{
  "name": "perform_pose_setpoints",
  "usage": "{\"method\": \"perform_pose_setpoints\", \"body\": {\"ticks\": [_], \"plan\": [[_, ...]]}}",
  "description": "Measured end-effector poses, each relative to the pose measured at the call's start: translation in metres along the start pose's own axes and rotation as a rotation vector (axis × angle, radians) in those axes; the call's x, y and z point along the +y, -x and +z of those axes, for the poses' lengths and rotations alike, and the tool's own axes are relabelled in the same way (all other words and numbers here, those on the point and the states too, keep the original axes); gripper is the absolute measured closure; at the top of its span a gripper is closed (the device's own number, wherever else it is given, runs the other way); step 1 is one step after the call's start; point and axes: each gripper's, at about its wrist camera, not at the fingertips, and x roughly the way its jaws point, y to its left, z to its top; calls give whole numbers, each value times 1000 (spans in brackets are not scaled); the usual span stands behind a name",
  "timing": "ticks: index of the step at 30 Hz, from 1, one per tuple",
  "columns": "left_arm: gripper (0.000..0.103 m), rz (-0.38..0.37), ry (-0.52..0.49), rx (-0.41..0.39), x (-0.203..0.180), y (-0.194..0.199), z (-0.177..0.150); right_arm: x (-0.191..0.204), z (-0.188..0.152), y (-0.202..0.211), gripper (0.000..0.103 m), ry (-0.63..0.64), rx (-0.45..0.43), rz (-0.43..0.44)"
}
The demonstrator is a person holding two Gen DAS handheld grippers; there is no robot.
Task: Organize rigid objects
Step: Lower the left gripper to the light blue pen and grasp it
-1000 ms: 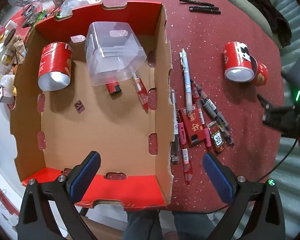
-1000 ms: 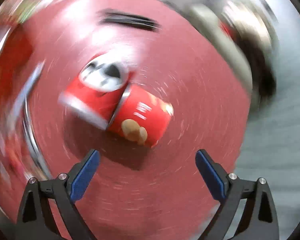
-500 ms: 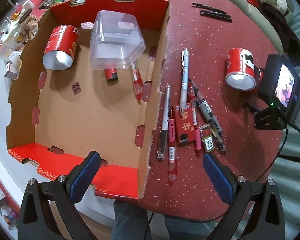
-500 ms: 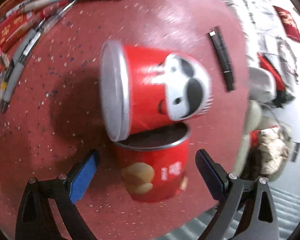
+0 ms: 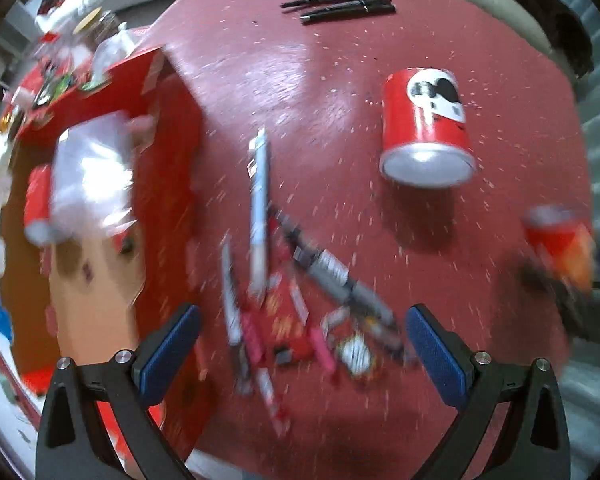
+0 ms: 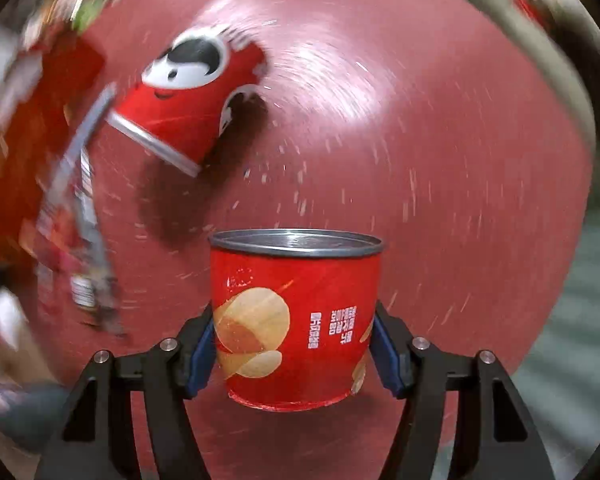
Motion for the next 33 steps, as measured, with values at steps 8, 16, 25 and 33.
{"method": "perform_pose_setpoints", "body": {"ticks": [8, 16, 25, 33], "plan": [[0, 39, 69, 43, 3, -61, 48, -2, -96, 27, 34, -301, -45, 247], [0, -57, 21, 38, -26, -61, 50, 14, -163, 34, 34, -445, -54, 360], [0, -51, 68, 48, -2, -68, 56, 22, -176, 39, 34, -479, -62, 395], [10, -58, 167, 78, 16, -66, 66, 27, -175, 26, 34, -501, -74, 420]]}}
